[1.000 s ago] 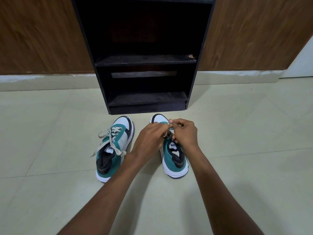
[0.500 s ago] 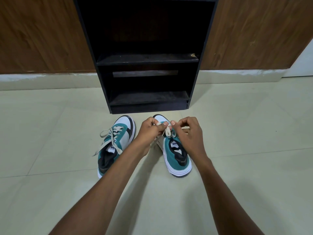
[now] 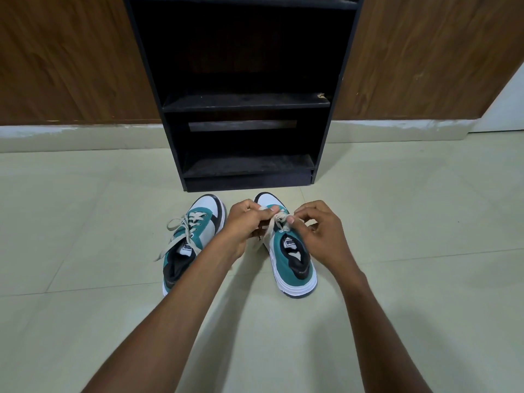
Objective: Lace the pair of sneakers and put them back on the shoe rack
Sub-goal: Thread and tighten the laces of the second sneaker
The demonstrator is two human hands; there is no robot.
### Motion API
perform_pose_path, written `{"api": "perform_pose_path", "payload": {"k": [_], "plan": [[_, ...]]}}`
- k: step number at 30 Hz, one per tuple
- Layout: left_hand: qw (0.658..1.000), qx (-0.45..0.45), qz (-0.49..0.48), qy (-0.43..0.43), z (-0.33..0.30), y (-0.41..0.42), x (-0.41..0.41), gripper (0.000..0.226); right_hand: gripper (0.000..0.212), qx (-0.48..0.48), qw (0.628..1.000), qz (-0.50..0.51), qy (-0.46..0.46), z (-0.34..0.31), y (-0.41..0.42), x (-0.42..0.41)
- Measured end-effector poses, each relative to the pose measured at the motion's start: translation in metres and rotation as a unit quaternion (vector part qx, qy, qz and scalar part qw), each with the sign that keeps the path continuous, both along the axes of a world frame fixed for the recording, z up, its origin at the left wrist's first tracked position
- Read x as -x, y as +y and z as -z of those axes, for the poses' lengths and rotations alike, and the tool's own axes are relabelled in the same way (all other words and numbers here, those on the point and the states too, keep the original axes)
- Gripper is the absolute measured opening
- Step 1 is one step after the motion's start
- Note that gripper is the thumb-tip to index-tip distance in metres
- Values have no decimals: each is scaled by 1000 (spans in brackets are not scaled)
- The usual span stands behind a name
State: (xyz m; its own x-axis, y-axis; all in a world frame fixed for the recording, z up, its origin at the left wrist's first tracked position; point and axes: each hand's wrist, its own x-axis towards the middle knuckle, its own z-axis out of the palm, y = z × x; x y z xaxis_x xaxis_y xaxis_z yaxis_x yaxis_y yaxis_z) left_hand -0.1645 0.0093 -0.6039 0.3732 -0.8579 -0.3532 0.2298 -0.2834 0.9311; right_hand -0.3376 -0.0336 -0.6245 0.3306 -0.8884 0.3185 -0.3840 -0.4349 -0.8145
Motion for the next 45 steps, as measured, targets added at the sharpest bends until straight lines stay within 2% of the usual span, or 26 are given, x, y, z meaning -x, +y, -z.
{"api": "perform_pose_path", "payload": {"k": [4, 8, 12, 16, 19, 21, 26, 29, 33, 40, 42, 45], "plan": [[996, -32, -75, 22, 9, 4, -13, 32, 16, -177, 981, 21, -82, 5, 0, 24], [993, -48, -92, 55, 21, 11, -13, 37, 32, -256, 951, 80, -153, 10, 11, 31], [988, -10, -101, 118, 22, 13, -2, 26, 36, -242, 942, 95, -211, 1, 20, 15], [991, 55, -77, 99, 22, 13, 5, 33, 37, -223, 944, 79, -230, -11, 20, -2], [983, 108, -89, 117, 13, 13, 13, 37, 35, -286, 894, 26, -345, -20, 17, -8], [971, 131, -115, 163, 9, 12, 19, 37, 37, -317, 862, 7, -396, -20, 17, -10], [932, 149, -165, 286, 16, 7, 22, 36, 33, -333, 855, 54, -393, -3, 11, -7], [936, 143, -193, 258, 30, 5, 22, 38, 35, -328, 861, 112, -371, 7, 7, -3], [946, 142, -208, 206, 39, 7, 24, 39, 38, -328, 855, 142, -376, 8, 2, -4], [920, 186, -209, 274, 30, 9, 26, 37, 38, -387, 742, 104, -538, 17, 5, -11], [925, 189, -185, 273, 28, 15, 28, 38, 38, -407, 722, 93, -551, 15, -1, -10], [939, 187, -145, 250, 28, 27, 36, 39, 36, -449, 715, 88, -529, 8, -20, -10]]}}
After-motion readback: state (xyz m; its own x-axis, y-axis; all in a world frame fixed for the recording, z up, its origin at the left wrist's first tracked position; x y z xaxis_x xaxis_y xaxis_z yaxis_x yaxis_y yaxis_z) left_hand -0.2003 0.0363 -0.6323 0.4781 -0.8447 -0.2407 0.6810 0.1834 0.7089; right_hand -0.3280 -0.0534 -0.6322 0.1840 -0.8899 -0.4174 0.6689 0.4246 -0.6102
